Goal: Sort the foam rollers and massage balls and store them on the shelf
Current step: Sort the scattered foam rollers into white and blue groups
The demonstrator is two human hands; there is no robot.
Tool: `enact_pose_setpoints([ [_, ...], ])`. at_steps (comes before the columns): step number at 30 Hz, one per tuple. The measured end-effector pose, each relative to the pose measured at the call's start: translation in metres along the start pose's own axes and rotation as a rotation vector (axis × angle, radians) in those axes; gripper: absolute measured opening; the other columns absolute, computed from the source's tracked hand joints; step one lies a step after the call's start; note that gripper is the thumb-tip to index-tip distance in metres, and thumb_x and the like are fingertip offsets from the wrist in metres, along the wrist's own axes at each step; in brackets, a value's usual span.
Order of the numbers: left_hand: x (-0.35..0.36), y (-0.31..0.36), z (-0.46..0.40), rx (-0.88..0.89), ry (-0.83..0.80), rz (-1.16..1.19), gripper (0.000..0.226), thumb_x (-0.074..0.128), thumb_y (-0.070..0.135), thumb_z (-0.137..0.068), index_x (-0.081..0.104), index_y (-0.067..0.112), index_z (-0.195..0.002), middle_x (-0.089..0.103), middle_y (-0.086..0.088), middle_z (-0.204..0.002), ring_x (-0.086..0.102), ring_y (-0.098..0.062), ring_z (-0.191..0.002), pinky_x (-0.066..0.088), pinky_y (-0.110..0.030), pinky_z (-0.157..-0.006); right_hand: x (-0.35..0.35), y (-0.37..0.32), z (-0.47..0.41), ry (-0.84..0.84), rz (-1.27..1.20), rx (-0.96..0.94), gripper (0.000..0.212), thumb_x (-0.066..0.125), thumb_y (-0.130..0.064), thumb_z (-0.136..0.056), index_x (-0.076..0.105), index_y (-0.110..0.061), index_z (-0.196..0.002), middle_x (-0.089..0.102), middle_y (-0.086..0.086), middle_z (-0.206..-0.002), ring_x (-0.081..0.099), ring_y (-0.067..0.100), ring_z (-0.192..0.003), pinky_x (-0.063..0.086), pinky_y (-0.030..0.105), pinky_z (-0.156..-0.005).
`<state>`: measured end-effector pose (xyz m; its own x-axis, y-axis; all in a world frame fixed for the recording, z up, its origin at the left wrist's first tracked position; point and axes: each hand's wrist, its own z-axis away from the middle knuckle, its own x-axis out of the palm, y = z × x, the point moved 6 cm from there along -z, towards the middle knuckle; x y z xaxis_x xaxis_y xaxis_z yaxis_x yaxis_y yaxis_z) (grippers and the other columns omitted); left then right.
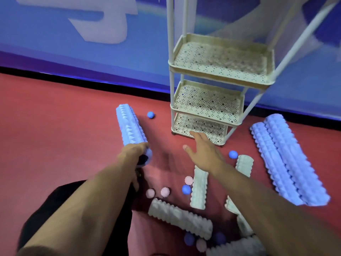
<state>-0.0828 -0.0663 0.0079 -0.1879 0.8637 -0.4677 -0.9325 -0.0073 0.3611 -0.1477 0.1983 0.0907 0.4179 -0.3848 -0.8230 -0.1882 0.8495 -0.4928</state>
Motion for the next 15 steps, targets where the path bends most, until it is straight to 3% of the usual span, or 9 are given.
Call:
enact_pose_setpoints([
  [2, -0.003, 0.007, 0.037, 0.045, -0.07, -0.053, 0.038, 0.067, 0.042, -0.087, 0.056, 0.008, -0.1, 0.056, -0.012, -0.088, 0.056, -0.029, -0.069, 0.049, -0.032, -0.059, -0.012, -0.007, 0.02, 0.022, -0.001, -0.003, 0.063, 0.048, -0.056, -0.097, 0.032, -0.029, -0.152, 0.038, -0.003, -0.151, 0.049, 0.026, -0.133, 0.042, 0.043, -0.105],
  [4, -0.013, 0.011, 0.063, 0.072, -0.064, -0.077, 0.037, 0.064, 0.034, -0.093, 0.051, 0.0, -0.084, 0.05, -0.014, -0.079, 0.052, -0.028, -0.07, 0.047, -0.034, -0.073, -0.025, -0.012, 0.04, 0.043, -0.001, -0.007, 0.063, 0.048, -0.055, -0.098, 0.032, -0.029, -0.153, 0.038, -0.001, -0.152, 0.048, 0.027, -0.134, 0.041, 0.042, -0.106],
  [6, -0.018, 0.009, 0.087, 0.097, -0.072, -0.106, 0.042, 0.062, 0.031, -0.095, 0.047, -0.001, -0.075, 0.048, -0.015, -0.078, 0.053, -0.028, -0.083, 0.042, -0.033, -0.079, -0.039, -0.017, 0.059, 0.062, -0.007, -0.008, 0.062, 0.048, -0.053, -0.099, 0.031, -0.03, -0.153, 0.037, -0.002, -0.153, 0.048, 0.026, -0.134, 0.041, 0.042, -0.104],
  [8, -0.022, 0.004, 0.111, 0.103, -0.106, -0.154, 0.044, 0.068, 0.036, -0.09, 0.05, -0.002, -0.079, 0.055, -0.018, -0.085, 0.055, -0.03, -0.089, 0.045, -0.034, -0.079, -0.05, -0.02, 0.076, 0.082, -0.002, -0.008, 0.06, 0.048, -0.053, -0.099, 0.032, -0.03, -0.153, 0.037, -0.003, -0.153, 0.049, 0.026, -0.134, 0.041, 0.042, -0.104],
  [11, -0.02, -0.005, 0.141, 0.105, -0.202, -0.184, 0.055, 0.07, 0.045, -0.081, 0.058, -0.002, -0.107, 0.066, -0.019, -0.094, 0.063, -0.032, -0.081, 0.052, -0.039, -0.083, -0.062, -0.023, 0.097, 0.097, -0.024, -0.002, 0.06, 0.048, -0.055, -0.098, 0.034, -0.03, -0.151, 0.041, 0.0, -0.15, 0.049, 0.027, -0.133, 0.042, 0.043, -0.103],
  [13, -0.02, -0.006, 0.161, 0.146, -0.263, -0.261, 0.047, 0.062, 0.043, -0.089, 0.061, -0.001, -0.105, 0.07, -0.017, -0.082, 0.066, -0.029, -0.071, 0.054, -0.034, -0.074, -0.068, -0.024, 0.109, 0.088, -0.042, 0.01, 0.061, 0.048, -0.058, -0.097, 0.034, -0.031, -0.15, 0.041, 0.001, -0.15, 0.049, 0.028, -0.133, 0.044, 0.044, -0.103],
  [15, -0.021, -0.011, 0.186, 0.148, -0.356, -0.343, 0.038, 0.062, 0.041, -0.091, 0.062, 0.003, -0.091, 0.069, -0.013, -0.07, 0.067, -0.024, -0.052, 0.055, -0.028, -0.053, -0.071, -0.026, 0.119, 0.085, -0.05, 0.012, 0.063, 0.048, -0.06, -0.095, 0.033, -0.033, -0.15, 0.041, 0.0, -0.151, 0.05, 0.027, -0.133, 0.044, 0.046, -0.104],
])
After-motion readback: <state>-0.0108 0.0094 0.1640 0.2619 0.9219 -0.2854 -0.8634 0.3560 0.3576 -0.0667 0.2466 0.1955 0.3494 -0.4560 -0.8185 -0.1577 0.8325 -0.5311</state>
